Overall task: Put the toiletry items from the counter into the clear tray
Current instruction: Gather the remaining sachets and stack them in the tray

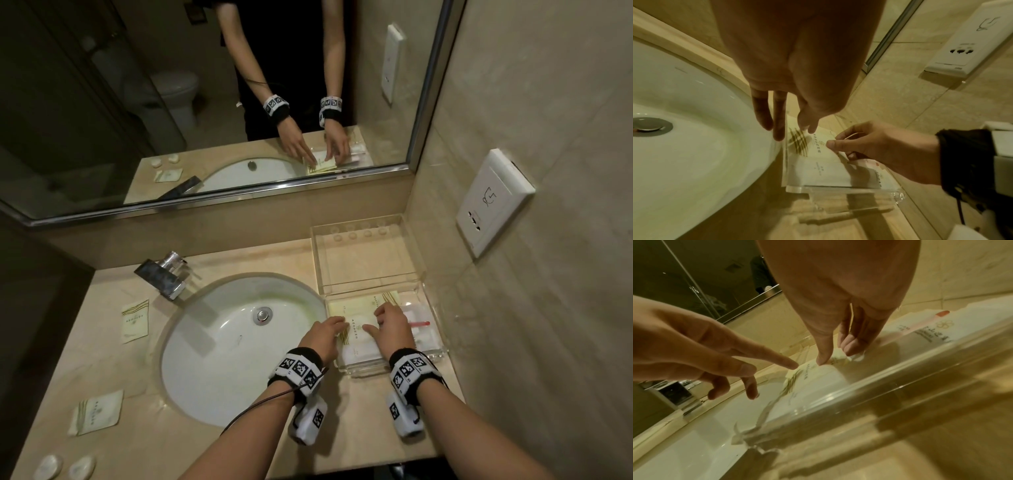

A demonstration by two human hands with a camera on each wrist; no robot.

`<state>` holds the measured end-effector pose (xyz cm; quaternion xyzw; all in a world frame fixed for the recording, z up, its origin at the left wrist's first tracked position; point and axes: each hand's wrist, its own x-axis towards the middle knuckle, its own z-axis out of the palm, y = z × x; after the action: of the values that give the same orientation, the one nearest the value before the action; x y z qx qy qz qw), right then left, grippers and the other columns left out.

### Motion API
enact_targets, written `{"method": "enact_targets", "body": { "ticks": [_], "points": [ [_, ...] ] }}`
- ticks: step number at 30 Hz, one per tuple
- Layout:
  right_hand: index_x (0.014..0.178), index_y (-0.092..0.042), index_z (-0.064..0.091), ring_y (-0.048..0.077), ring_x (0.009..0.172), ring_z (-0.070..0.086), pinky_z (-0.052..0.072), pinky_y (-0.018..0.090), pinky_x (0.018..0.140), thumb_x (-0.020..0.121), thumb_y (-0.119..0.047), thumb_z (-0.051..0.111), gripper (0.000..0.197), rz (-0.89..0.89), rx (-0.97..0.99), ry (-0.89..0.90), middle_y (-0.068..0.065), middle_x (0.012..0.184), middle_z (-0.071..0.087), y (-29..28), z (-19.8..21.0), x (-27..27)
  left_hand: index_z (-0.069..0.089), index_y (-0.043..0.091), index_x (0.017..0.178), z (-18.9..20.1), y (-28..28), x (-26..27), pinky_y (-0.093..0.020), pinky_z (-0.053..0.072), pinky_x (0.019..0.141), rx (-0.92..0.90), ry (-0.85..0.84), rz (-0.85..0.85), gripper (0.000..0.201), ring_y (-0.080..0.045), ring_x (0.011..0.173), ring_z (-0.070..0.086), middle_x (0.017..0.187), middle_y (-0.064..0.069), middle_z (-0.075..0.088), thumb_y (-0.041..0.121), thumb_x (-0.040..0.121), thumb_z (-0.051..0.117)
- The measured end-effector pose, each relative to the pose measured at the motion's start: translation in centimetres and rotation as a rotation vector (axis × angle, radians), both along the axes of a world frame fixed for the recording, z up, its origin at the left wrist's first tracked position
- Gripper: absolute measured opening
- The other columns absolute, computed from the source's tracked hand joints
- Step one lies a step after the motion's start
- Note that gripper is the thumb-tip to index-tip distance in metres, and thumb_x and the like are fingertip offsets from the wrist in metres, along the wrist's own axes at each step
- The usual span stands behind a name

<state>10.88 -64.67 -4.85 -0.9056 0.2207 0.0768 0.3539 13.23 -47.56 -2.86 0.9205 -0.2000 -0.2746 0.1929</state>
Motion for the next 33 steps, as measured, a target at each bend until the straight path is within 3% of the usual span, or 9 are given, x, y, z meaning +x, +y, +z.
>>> {"method": "enact_targets", "body": {
  "ticks": [8, 12, 15, 18, 20, 22, 27, 30, 33],
  "points": [
    [0.101, -0.016, 0.054, 0.02, 0.088, 0.061, 0.055, 0.041, 0.077, 0.078, -0.03, 0.078, 0.036, 0.024, -0.025, 0.011, 0.002, 0.106, 0.058, -0.1, -0.2, 0.2, 0.039, 0.023, 0.144, -0.6, 0.0, 0.0, -0.041, 0.033, 0.111, 0.093, 0.051, -0.054, 0.055, -0.032, 0.131, 0.039, 0.156, 0.006, 0.028, 0.002, 0.093, 0.043],
    [0.104, -0.016, 0.054, 0.019, 0.087, 0.059, 0.053, 0.037, 0.076, 0.08, -0.035, 0.075, 0.037, 0.027, -0.048, -0.004, 0.001, 0.103, 0.056, -0.3, 0.5, 0.3, 0.057, 0.015, 0.13, -0.1, 0.5, 0.5, -0.033, 0.035, 0.11, -0.098, 0.039, 0.025, 0.037, -0.026, 0.127, 0.048, 0.144, -0.003, 0.047, 0.009, 0.095, 0.046],
    [0.101, -0.016, 0.056, 0.017, 0.084, 0.057, 0.046, 0.03, 0.072, 0.083, -0.031, 0.073, 0.029, -0.005, -0.026, -0.094, 0.0, 0.097, 0.056, 0.0, 2.0, 1.2, 0.064, 0.013, 0.117, 1.1, 1.8, 1.1, -0.027, 0.044, 0.094, -0.262, 0.078, 0.21, 0.026, -0.02, 0.107, 0.06, 0.12, -0.004, 0.064, 0.014, 0.095, 0.05],
    [0.095, -0.018, 0.059, 0.016, 0.081, 0.058, 0.041, 0.026, 0.069, 0.083, -0.027, 0.072, 0.02, 0.032, 0.034, -0.19, -0.002, 0.089, 0.059, 1.6, 3.4, 2.5, 0.067, 0.013, 0.103, 2.0, 4.2, 1.7, -0.025, 0.051, 0.072, -0.421, 0.162, 0.411, 0.02, -0.017, 0.079, 0.063, 0.097, -0.007, 0.072, 0.013, 0.094, 0.049],
    [0.093, -0.02, 0.06, 0.013, 0.076, 0.058, 0.043, 0.025, 0.067, 0.083, -0.027, 0.072, 0.017, 0.061, 0.097, -0.221, -0.003, 0.086, 0.061, 3.5, 4.3, 3.5, 0.066, 0.012, 0.1, 2.6, 6.3, 2.0, -0.019, 0.047, 0.059, -0.487, 0.191, 0.501, 0.02, -0.014, 0.068, 0.061, 0.088, -0.006, 0.071, 0.011, 0.095, 0.047],
    [0.093, -0.02, 0.061, 0.009, 0.071, 0.057, 0.043, 0.021, 0.063, 0.084, -0.025, 0.072, 0.015, 0.105, 0.164, -0.242, -0.004, 0.083, 0.062, 6.0, 5.2, 4.5, 0.065, 0.011, 0.098, 3.4, 8.8, 2.0, -0.015, 0.045, 0.054, -0.524, 0.188, 0.571, 0.019, -0.012, 0.065, 0.059, 0.083, -0.003, 0.069, 0.01, 0.095, 0.046],
    [0.094, -0.014, 0.063, 0.006, 0.065, 0.055, 0.043, 0.016, 0.062, 0.085, -0.018, 0.068, 0.01, 0.24, 0.286, -0.263, -0.002, 0.08, 0.064, 13.8, 6.7, 6.3, 0.066, 0.016, 0.088, 4.8, 16.3, 1.3, -0.014, 0.044, 0.051, -0.575, 0.112, 0.784, 0.016, -0.014, 0.061, 0.059, 0.076, -0.001, 0.069, 0.012, 0.092, 0.05],
    [0.094, -0.014, 0.064, 0.009, 0.065, 0.055, 0.045, 0.02, 0.065, 0.085, -0.015, 0.066, 0.008, 0.343, 0.324, -0.241, -0.003, 0.079, 0.063, 19.4, 6.7, 7.0, 0.067, 0.013, 0.091, 5.0, 21.6, 0.0, -0.016, 0.043, 0.051, -0.582, 0.083, 0.885, 0.016, -0.015, 0.061, 0.06, 0.077, -0.003, 0.07, 0.011, 0.091, 0.051],
    [0.092, -0.016, 0.064, 0.011, 0.066, 0.057, 0.045, 0.017, 0.06, 0.085, -0.017, 0.066, 0.008, 0.463, 0.335, -0.22, 0.0, 0.079, 0.064, 25.2, 6.6, 7.4, 0.066, 0.014, 0.09, 5.0, 27.0, -1.5, -0.019, 0.043, 0.052, -0.589, 0.067, 0.99, 0.017, -0.016, 0.061, 0.059, 0.077, -0.004, 0.07, 0.01, 0.091, 0.049]
  ]
}}
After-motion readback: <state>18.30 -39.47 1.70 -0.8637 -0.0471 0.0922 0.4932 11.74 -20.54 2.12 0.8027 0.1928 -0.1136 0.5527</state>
